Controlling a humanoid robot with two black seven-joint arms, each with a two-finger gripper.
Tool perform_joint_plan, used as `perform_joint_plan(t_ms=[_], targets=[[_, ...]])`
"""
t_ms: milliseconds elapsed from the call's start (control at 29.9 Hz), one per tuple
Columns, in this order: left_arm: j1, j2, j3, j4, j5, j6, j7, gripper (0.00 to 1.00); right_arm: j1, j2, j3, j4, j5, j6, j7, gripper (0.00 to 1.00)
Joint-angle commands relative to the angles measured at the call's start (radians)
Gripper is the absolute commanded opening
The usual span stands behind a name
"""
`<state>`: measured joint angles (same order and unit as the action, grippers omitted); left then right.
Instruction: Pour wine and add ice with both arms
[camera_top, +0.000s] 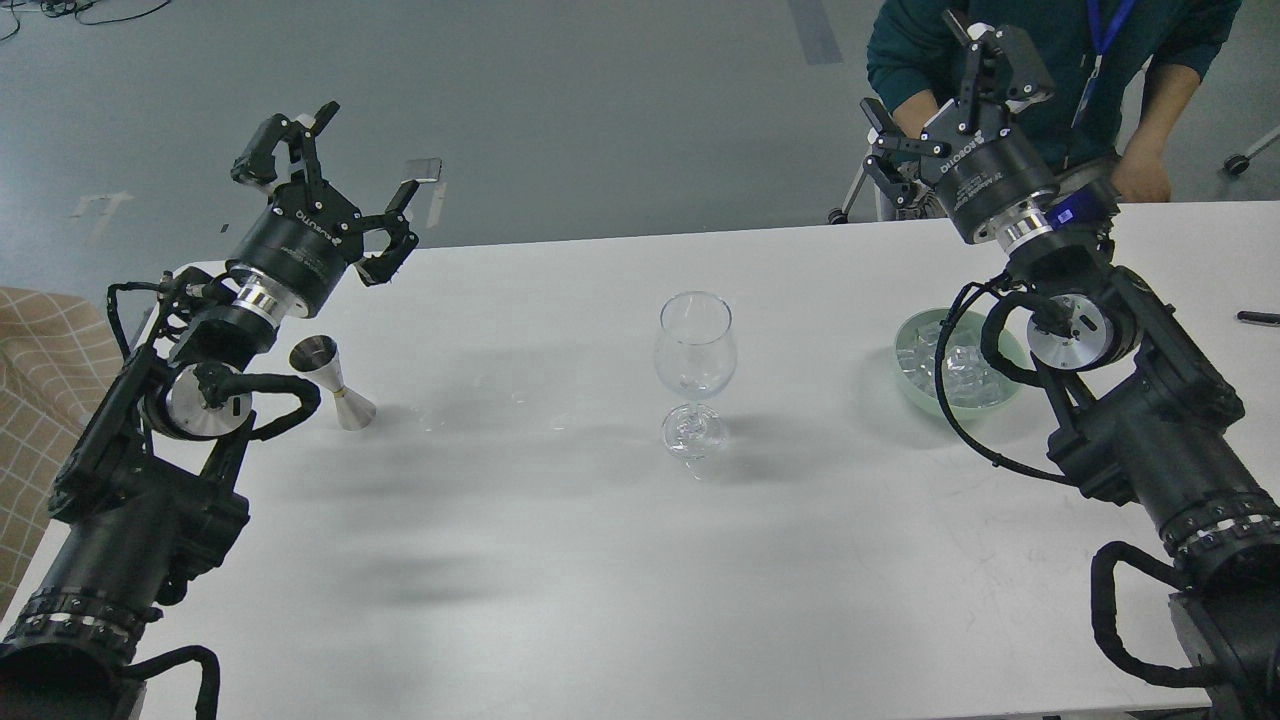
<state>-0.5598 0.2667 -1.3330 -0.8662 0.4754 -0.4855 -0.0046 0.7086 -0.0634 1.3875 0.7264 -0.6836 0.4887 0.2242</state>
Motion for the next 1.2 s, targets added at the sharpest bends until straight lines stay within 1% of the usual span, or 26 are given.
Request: perform_joint_plan(t_ms=[0,268,468,569,702,836,870,970,1171], targets=[[0.001,-0.004,0.0,0.013,-0.003,-0.003,-0.001,0.98,-0.014,-0.004,0.001,0.005,0.027,0.0,0.0,1.0],[0.014,-0.021,0.002,0.018,-0.008,-0.002,-0.003,0.98,-0.021,-0.003,-0.001,0.018,0.033,0.0,0.0,1.0],[0.005,-0.02,-0.002,0.019,-0.064,0.01,-0.003,0.98,-0.015,-0.004,-0.001,0.018,0.033,0.0,-0.003,1.0],[-0.003,-0.014,0.011,0.027,-0.067,0.037,-0.008,0.98,-0.015,-0.003,-0.002,0.022,0.033,0.0,-0.003,1.0],[-0.009,-0.015,0.011,0.027,-0.07,0.064,0.0,0.98,-0.008,-0.003,-0.015,0.021,0.033,-0.01,-0.005,1.0],[-0.011,-0.021,0.006,0.029,-0.074,0.082,-0.011,0.98,-0.006,-0.003,-0.015,0.024,0.033,-0.018,-0.011,1.0],[-0.012,-0.023,0.003,0.032,-0.074,0.103,-0.012,0.98,-0.006,-0.003,-0.015,0.024,0.032,-0.021,-0.009,1.0],[-0.018,-0.021,0.008,0.036,-0.081,0.128,-0.011,0.98,-0.003,0.002,-0.015,0.018,0.03,-0.035,-0.011,1.0],[-0.029,-0.02,0.011,0.038,-0.081,0.127,-0.006,0.98,-0.011,0.002,-0.019,0.019,0.024,-0.029,-0.011,1.0]])
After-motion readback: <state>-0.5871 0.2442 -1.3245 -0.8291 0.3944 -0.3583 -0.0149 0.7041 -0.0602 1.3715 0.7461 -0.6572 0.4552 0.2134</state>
